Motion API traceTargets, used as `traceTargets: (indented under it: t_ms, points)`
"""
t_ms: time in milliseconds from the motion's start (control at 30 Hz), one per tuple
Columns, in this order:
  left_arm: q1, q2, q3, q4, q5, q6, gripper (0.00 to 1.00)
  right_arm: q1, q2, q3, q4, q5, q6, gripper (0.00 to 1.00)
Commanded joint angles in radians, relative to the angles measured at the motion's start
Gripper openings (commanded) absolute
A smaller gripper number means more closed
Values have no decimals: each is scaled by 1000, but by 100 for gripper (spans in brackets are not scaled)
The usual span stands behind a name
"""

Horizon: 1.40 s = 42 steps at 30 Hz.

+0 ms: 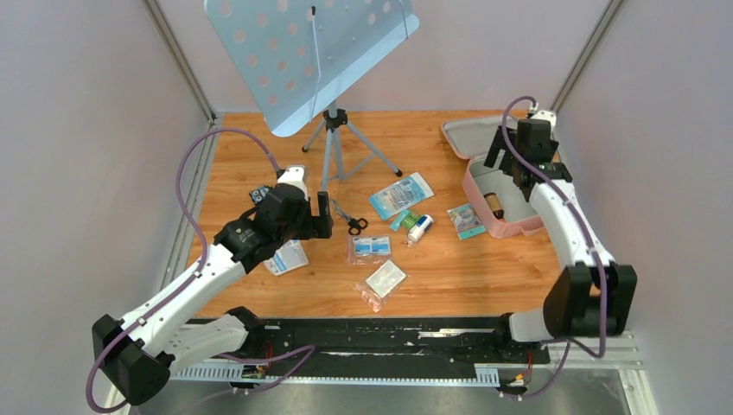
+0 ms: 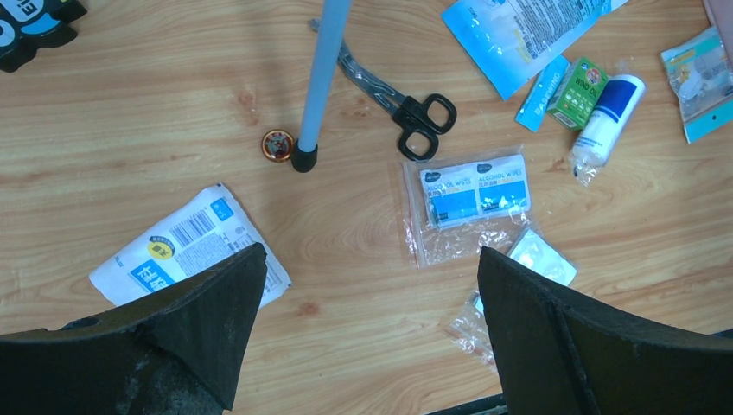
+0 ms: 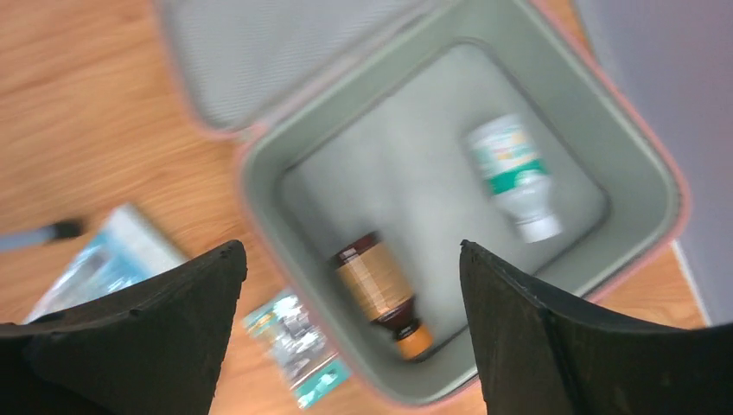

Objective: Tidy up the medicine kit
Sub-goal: Place the pill bottle in the medicine box, then move the medical item to the center of the board.

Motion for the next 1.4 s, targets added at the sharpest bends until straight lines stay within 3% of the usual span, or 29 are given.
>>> traceTargets:
  t_ms: [0, 133, 267, 367, 667, 933, 1067, 1367]
  points:
    - [-5, 9, -4, 39, 16, -15, 100, 147, -182, -110, 13, -149, 36, 90]
    - [-5, 7, -6, 50, 22, -9, 100, 238, -213, -241, -9, -190, 85, 88]
    - [-4, 7, 0, 53, 23, 12, 100, 251, -181, -340, 1, -304, 168, 87]
    - [-4, -2, 3, 51, 23, 23, 100, 251, -143, -379, 21, -277, 195, 88]
    - [-45, 0, -7, 88, 50, 78, 100, 251, 66, -335, 82, -176, 159, 84]
    - [-197, 143, 13, 216, 79, 100, 100, 248, 110, -303, 135, -131, 165, 81]
    - [-201, 188, 9, 294, 143, 70, 100, 253, 155, -304, 140, -176, 181, 78]
    - [-201, 179, 34, 266, 77, 113, 100, 360, 99, -382, 155, -336, 261, 76]
